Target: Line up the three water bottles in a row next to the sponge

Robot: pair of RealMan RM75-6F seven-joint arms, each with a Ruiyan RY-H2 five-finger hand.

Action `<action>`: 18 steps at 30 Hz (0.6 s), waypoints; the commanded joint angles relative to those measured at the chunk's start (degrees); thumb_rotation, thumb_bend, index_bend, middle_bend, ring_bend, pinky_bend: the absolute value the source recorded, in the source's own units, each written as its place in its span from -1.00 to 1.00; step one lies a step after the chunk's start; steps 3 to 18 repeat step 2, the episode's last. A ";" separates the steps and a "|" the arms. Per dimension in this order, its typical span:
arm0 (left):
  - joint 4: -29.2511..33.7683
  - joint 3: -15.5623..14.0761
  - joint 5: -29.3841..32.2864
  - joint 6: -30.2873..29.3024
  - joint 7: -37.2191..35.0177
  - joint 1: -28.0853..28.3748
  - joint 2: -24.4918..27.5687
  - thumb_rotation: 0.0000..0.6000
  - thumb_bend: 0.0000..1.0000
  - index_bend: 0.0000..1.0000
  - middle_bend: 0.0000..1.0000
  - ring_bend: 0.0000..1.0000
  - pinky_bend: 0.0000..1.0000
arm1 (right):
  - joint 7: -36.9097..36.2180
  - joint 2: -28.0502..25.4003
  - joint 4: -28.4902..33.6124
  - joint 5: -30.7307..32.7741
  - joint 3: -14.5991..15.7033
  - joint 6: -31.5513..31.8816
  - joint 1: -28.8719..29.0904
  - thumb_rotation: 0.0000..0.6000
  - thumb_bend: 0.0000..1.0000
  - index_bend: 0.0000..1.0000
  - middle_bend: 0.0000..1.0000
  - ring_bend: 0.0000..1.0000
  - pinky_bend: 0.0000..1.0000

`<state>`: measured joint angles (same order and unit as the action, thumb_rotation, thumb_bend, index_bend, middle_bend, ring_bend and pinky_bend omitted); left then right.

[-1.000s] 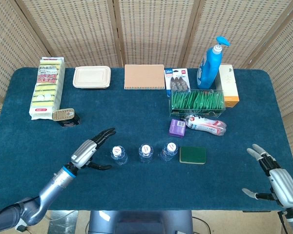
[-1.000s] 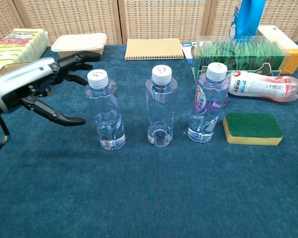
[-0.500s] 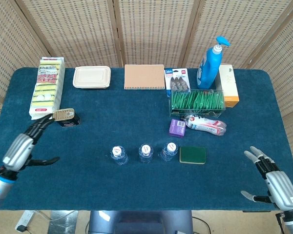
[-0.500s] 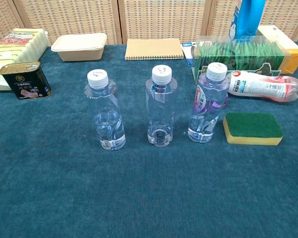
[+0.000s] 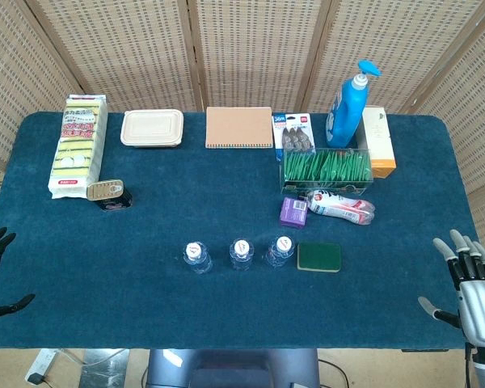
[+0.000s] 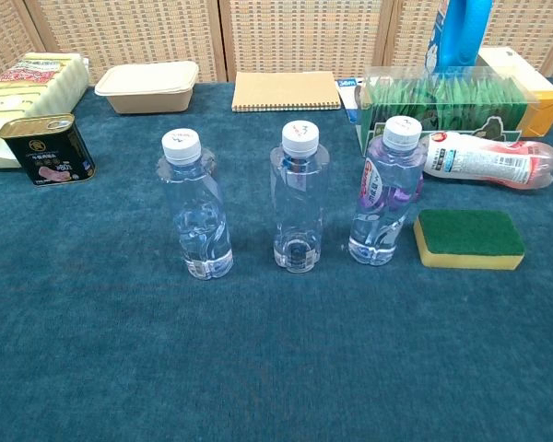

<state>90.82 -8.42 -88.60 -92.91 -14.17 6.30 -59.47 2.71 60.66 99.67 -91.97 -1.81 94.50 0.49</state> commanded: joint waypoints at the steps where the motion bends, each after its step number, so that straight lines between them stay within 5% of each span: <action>1: -0.55 0.03 -1.33 0.43 0.76 -0.27 -0.27 1.00 -0.75 -1.00 -1.00 -1.00 -0.86 | 2.98 1.08 -0.02 0.66 -0.95 1.59 -0.78 1.00 -1.00 -0.75 -1.00 -1.00 -1.00; 18: -0.93 0.20 -1.77 0.47 1.56 -0.34 -0.55 1.00 -0.75 -1.00 -1.00 -1.00 -0.86 | 4.16 1.16 0.19 0.92 -1.03 1.86 -1.07 1.00 -1.00 -0.75 -1.00 -1.00 -1.00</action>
